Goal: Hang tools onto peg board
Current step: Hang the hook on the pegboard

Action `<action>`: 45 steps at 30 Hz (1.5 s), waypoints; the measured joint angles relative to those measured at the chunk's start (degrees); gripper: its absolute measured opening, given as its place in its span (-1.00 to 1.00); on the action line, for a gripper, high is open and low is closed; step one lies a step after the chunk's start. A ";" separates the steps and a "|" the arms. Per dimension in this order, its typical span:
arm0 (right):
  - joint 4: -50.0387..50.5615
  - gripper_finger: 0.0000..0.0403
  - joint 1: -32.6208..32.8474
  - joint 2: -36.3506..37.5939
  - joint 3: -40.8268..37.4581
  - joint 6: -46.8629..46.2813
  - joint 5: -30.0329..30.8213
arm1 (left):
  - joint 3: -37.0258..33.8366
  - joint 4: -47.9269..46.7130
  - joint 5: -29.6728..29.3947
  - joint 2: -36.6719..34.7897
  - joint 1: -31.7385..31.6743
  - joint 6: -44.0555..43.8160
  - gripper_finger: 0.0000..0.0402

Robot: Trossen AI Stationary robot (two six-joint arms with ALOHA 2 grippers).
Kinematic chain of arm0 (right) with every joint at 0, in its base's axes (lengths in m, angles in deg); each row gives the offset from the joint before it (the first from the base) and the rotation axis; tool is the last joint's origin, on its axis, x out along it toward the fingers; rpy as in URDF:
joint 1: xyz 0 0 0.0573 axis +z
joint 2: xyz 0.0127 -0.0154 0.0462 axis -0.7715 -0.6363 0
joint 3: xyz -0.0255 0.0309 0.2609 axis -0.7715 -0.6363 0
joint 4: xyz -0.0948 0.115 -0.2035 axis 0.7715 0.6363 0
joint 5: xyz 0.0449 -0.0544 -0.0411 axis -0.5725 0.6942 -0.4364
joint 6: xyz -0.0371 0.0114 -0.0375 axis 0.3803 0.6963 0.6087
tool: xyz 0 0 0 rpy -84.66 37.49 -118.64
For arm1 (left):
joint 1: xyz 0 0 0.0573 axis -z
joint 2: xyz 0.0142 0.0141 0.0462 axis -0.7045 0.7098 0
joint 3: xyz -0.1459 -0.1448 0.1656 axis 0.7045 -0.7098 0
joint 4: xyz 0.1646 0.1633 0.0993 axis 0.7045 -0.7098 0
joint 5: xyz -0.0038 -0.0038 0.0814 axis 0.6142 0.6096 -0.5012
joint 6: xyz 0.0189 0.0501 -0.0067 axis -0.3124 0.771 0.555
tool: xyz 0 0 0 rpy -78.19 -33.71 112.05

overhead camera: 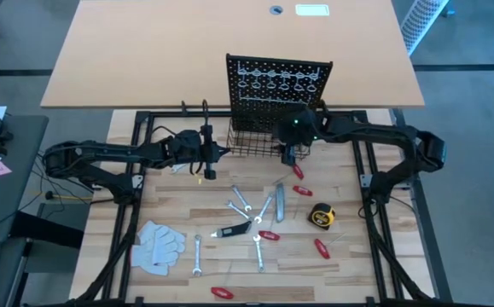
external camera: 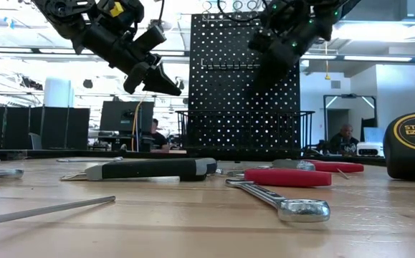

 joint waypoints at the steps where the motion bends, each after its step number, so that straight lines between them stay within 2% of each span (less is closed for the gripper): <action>1: 1.38 -0.02 0.37 -0.19 0.00 -0.18 0.13 | 0.00 0.00 0.02 0.00 0.00 0.00 -0.99; 5: 3.46 0.07 1.61 -3.10 -0.45 -0.39 1.47 | 0.00 0.00 0.04 0.00 0.00 0.00 -0.99; 9: 2.72 -0.02 2.99 -6.46 -0.50 0.14 4.58 | 0.02 0.00 0.10 0.00 0.00 -0.17 -0.99; 12: 0.90 -0.22 3.33 -8.50 -0.50 1.02 5.39 | 0.02 0.00 0.15 0.00 0.02 -0.20 -0.99; 19: -3.01 -0.88 2.80 -11.50 -0.42 5.40 5.58 | 0.02 -0.04 0.15 0.00 0.02 -0.22 -0.99; 20: -3.44 -0.92 2.70 -11.79 -0.42 5.80 5.72 | 0.02 -0.04 0.15 0.00 0.02 -0.22 -0.99; 26: -8.18 -0.89 1.70 -13.69 -0.28 11.08 2.57 | 0.02 -0.04 0.15 0.00 0.02 -0.68 -0.99; 39: -13.09 -0.90 -1.91 -13.86 -0.57 12.53 -2.71 | 0.02 -0.02 0.12 0.00 0.02 -0.66 -0.99; 45: -15.08 -0.76 -1.73 -13.79 -0.52 14.61 -3.43 | 0.04 -0.12 0.12 -0.02 0.02 -0.68 -0.99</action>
